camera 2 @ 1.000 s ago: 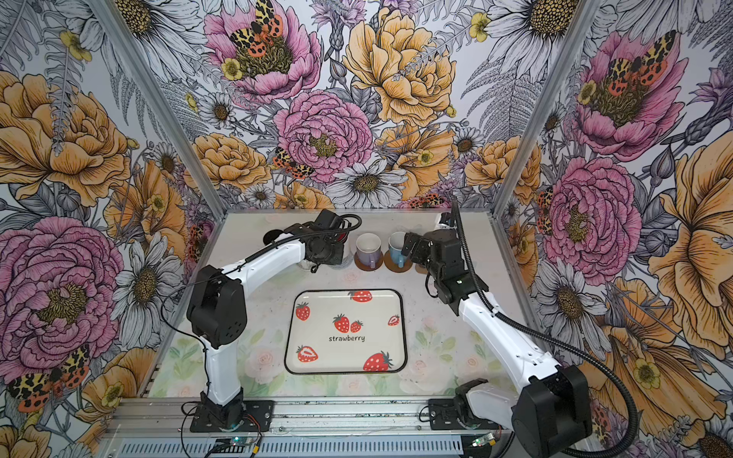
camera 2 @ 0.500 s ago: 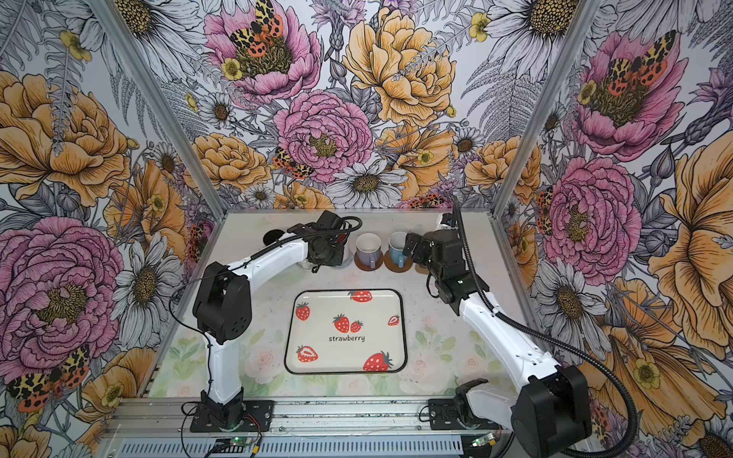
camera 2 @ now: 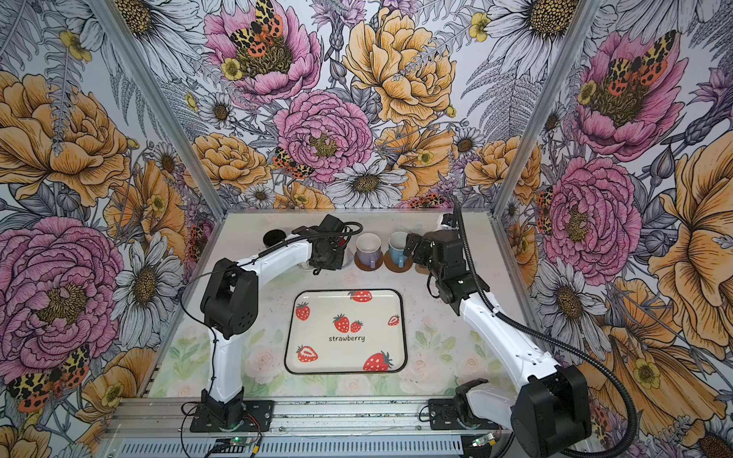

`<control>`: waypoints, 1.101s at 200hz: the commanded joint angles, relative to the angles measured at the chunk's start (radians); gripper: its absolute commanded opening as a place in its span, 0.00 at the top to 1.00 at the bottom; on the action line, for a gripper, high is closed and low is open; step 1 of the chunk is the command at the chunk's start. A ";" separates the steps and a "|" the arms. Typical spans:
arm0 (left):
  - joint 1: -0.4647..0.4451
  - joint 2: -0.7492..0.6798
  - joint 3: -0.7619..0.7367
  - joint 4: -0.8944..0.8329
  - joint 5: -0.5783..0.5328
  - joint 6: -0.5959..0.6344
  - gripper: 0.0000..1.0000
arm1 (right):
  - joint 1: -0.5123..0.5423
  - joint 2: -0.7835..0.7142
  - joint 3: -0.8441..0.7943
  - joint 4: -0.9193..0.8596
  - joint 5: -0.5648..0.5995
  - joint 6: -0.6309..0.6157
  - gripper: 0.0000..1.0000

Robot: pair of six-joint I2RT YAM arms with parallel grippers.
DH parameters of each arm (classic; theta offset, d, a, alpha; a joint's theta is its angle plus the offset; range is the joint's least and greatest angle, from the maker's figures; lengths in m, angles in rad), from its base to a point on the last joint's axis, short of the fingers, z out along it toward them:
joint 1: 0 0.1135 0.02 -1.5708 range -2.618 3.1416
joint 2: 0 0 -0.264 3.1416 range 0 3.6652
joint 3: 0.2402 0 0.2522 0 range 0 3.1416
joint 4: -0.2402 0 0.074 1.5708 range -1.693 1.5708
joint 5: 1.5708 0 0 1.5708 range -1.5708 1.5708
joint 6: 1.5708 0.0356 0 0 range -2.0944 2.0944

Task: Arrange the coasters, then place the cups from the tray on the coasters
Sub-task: 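Lower the red-lined mug onto the blue coaster beside the speckled mug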

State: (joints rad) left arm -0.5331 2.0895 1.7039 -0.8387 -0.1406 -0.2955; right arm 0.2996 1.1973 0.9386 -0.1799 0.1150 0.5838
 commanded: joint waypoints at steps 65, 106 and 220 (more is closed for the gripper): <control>0.010 0.006 0.066 0.057 -0.023 0.007 1.00 | -0.009 0.002 -0.002 0.032 -0.013 0.001 0.00; 0.014 0.020 0.080 0.058 -0.019 0.007 1.00 | -0.010 0.008 0.002 0.032 -0.019 0.000 0.00; 0.021 0.026 0.073 0.083 -0.010 0.004 1.00 | -0.014 0.013 0.002 0.033 -0.021 0.004 0.00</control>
State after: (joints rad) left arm -0.5209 2.1231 1.7374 -0.8303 -0.1406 -0.2955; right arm 0.2932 1.2011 0.9386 -0.1741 0.1005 0.5842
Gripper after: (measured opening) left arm 0.176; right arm 0.995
